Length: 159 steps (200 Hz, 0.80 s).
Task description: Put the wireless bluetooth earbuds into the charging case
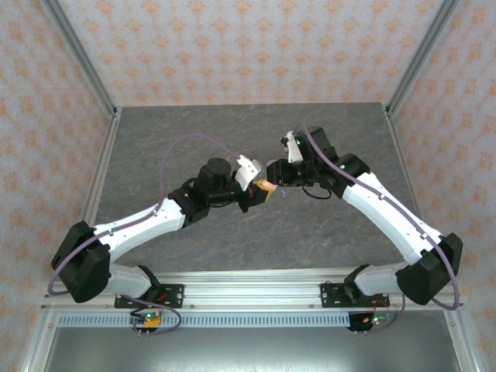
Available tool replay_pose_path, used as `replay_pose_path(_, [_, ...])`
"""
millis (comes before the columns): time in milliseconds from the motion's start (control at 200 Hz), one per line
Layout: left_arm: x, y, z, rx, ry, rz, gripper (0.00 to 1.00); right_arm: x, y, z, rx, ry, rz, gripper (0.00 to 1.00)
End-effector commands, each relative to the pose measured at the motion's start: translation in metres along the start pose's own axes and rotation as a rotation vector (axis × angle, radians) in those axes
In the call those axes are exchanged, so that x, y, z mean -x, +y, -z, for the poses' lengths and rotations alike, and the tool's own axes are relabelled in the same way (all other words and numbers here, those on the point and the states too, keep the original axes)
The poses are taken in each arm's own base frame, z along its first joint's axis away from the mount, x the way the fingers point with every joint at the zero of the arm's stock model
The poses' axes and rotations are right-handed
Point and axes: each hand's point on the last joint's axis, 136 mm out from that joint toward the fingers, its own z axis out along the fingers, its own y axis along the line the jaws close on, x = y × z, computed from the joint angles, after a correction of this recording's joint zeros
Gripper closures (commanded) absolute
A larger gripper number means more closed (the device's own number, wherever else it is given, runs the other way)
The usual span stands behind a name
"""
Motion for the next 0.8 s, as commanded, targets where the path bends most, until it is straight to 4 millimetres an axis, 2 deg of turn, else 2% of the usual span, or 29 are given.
replay_pose_path(0, [0.034,0.014,0.004,0.072,-0.094,0.006,0.93,-0.002,-0.022,0.009,-0.129,-0.026,-0.026,0.66])
replay_pose_path(165, [0.032,0.041,0.005,0.148,-0.104,0.148,0.91,0.012,-0.055,0.028,-0.322,-0.154,-0.086,0.62])
replay_pose_path(360, [0.025,0.076,0.01,0.23,-0.112,0.301,0.91,0.013,-0.08,0.043,-0.389,-0.221,-0.159,0.61])
replay_pose_path(445, [0.019,0.091,0.01,0.273,-0.074,0.371,0.91,0.009,-0.093,0.042,-0.401,-0.23,-0.203,0.61])
replay_pose_path(465, [0.017,0.096,0.009,0.288,-0.059,0.39,0.91,0.009,-0.091,0.048,-0.383,-0.251,-0.21,0.61])
replay_pose_path(536, [0.009,0.112,0.007,0.321,-0.01,0.466,0.91,0.006,-0.097,0.049,-0.366,-0.268,-0.24,0.61])
replay_pose_path(791, [-0.008,0.153,-0.015,0.352,0.072,0.631,0.91,-0.017,-0.119,0.042,-0.383,-0.262,-0.275,0.61])
